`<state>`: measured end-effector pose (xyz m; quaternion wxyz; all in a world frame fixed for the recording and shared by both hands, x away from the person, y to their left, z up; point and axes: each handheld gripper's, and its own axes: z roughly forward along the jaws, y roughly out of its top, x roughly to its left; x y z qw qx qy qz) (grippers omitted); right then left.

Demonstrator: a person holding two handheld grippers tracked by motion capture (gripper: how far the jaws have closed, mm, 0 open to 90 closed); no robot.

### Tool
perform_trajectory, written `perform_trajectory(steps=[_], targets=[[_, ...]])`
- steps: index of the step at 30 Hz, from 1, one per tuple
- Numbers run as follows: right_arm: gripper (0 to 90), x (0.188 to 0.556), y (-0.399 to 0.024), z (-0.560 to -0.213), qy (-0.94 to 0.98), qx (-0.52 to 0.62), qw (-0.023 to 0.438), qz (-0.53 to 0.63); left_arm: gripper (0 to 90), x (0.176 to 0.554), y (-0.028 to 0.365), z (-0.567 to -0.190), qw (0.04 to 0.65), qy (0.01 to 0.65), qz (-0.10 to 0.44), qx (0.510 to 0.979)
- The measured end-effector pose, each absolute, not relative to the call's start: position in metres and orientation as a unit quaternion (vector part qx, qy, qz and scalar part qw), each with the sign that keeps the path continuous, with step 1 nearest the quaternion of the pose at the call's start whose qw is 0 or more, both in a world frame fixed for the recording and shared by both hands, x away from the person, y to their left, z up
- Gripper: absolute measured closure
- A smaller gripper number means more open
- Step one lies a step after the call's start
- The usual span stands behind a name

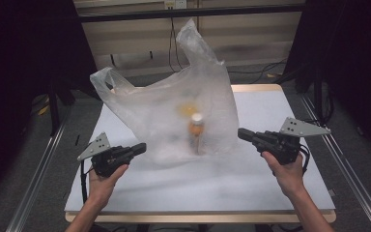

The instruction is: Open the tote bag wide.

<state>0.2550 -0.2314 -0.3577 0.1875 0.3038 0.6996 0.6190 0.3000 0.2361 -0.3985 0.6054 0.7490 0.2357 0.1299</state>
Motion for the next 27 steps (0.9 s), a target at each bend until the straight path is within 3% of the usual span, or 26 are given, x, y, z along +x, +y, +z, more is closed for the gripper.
perform_trajectory(steps=[15,27], targets=[[90.0,0.299,-0.216,-0.286,0.693,0.274,0.213,0.632,90.0,0.33,0.225,-0.354,0.641,0.226,0.151,0.718],[90.0,0.313,-0.198,-0.262,0.691,0.257,0.205,0.644,90.0,0.354,0.214,-0.305,0.662,0.211,0.164,0.7]])
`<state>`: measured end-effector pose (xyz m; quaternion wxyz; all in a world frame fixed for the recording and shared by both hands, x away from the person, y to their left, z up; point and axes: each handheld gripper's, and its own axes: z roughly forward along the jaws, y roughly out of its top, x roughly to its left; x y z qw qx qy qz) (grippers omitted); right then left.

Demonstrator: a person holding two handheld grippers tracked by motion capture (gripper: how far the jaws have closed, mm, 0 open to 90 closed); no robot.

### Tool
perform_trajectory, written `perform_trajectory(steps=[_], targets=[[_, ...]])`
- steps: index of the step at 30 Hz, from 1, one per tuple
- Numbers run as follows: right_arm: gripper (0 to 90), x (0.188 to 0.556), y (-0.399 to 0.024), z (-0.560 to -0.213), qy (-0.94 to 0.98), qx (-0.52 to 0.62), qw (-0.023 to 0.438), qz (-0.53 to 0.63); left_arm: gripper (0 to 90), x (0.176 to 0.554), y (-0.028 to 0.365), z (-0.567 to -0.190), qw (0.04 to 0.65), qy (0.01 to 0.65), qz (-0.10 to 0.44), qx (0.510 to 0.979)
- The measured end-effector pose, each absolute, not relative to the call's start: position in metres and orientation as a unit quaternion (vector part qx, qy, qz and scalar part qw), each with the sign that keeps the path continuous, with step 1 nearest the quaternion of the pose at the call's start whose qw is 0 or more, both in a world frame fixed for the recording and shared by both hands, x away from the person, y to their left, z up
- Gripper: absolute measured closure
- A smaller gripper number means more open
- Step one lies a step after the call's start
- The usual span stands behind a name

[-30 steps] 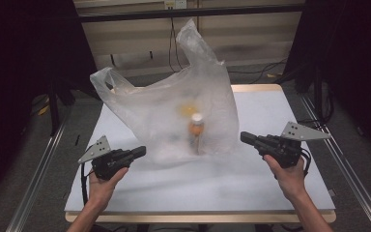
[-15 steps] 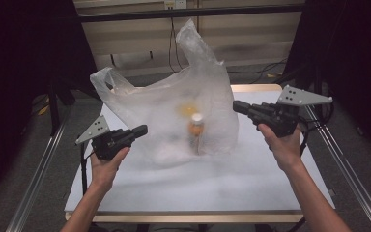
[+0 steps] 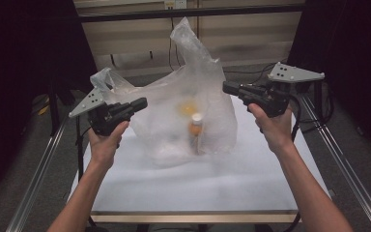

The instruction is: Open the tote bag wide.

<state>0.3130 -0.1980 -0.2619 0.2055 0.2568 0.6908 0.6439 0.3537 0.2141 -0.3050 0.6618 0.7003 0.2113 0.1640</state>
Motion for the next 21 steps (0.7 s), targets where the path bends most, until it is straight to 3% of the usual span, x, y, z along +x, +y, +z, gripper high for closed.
perform_trajectory(steps=[11,21], targets=[[90.0,0.322,-0.166,-0.23,0.702,0.23,0.206,0.642,90.0,0.395,0.191,-0.271,0.675,0.209,0.154,0.691],[90.0,0.326,-0.167,-0.245,0.699,0.237,0.197,0.645,90.0,0.403,0.157,-0.3,0.657,0.212,0.102,0.716]])
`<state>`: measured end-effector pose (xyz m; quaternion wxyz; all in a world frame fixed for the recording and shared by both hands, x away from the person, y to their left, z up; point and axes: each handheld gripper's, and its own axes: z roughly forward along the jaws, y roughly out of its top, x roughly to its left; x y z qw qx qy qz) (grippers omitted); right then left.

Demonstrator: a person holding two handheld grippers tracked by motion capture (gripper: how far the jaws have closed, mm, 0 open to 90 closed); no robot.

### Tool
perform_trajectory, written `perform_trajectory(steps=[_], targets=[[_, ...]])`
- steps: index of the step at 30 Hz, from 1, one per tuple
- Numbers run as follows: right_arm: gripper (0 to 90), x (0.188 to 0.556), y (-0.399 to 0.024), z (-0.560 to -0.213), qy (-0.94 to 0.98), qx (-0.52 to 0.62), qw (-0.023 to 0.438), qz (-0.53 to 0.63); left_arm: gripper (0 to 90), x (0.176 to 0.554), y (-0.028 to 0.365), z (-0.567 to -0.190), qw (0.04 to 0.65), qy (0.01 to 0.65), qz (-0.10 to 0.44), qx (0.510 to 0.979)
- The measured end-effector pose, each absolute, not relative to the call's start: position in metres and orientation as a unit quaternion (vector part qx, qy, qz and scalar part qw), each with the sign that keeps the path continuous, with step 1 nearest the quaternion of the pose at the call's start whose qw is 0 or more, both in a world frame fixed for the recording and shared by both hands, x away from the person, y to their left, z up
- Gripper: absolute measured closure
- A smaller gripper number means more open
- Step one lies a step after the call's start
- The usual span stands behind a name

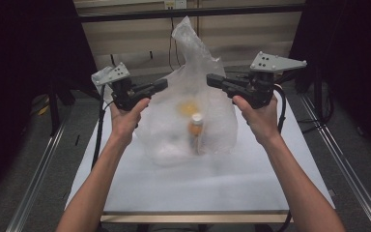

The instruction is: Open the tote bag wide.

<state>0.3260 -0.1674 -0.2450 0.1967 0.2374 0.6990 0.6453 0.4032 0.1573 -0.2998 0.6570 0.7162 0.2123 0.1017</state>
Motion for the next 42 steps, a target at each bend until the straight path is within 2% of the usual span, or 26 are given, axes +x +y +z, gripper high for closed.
perform_trajectory(steps=[15,26,35,42], targets=[[90.0,0.319,-0.187,-0.277,0.698,0.261,0.192,0.638,90.0,0.387,0.115,-0.333,0.638,0.176,0.065,0.747],[90.0,0.32,-0.196,-0.328,0.71,0.293,0.181,0.614,90.0,0.374,0.11,-0.368,0.624,0.173,0.035,0.762],[90.0,0.322,-0.205,-0.368,0.721,0.328,0.171,0.586,90.0,0.372,0.108,-0.392,0.586,0.175,0.043,0.79],[90.0,0.326,-0.209,-0.398,0.73,0.348,0.157,0.567,90.0,0.37,0.103,-0.415,0.578,0.18,0.025,0.796]])
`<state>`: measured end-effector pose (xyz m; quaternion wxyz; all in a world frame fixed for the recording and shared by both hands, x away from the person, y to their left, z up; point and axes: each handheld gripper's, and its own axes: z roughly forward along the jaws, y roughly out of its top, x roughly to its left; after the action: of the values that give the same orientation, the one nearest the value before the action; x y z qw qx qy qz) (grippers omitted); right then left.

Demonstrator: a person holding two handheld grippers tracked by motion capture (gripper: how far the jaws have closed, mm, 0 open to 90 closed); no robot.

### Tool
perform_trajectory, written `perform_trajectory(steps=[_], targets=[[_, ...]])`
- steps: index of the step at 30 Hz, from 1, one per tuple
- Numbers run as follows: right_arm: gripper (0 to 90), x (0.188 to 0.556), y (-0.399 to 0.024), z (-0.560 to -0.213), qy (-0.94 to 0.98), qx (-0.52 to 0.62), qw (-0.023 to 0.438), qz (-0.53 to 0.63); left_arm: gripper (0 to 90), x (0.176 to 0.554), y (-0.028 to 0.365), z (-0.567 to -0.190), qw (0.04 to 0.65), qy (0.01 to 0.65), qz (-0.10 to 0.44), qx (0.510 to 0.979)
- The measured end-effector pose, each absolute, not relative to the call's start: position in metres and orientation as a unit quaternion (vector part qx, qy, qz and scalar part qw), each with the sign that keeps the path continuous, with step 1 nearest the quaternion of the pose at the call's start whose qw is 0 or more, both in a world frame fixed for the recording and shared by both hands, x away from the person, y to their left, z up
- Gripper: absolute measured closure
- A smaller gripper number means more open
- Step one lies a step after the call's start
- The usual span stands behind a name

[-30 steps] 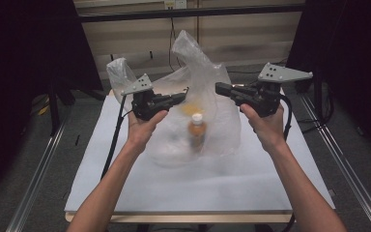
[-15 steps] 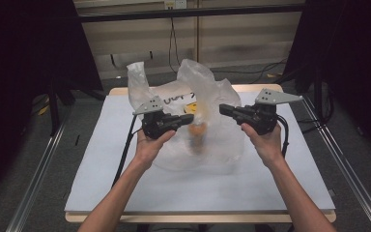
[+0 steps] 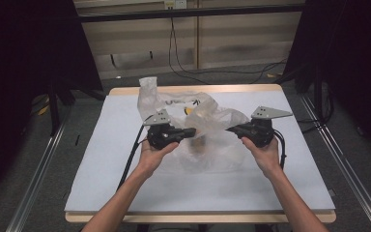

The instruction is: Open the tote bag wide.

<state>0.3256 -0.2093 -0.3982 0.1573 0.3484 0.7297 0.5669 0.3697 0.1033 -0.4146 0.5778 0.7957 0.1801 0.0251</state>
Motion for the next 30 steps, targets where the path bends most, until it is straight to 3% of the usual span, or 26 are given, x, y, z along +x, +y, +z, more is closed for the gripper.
perform_trajectory(steps=[14,30], targets=[[90.0,0.326,-0.222,-0.448,0.755,0.381,0.125,0.518,90.0,0.371,0.107,-0.465,0.526,0.207,0.003,0.825],[90.0,0.267,-0.238,-0.412,0.749,0.343,0.145,0.548,90.0,0.348,0.125,-0.417,0.578,0.182,0.031,0.795]])
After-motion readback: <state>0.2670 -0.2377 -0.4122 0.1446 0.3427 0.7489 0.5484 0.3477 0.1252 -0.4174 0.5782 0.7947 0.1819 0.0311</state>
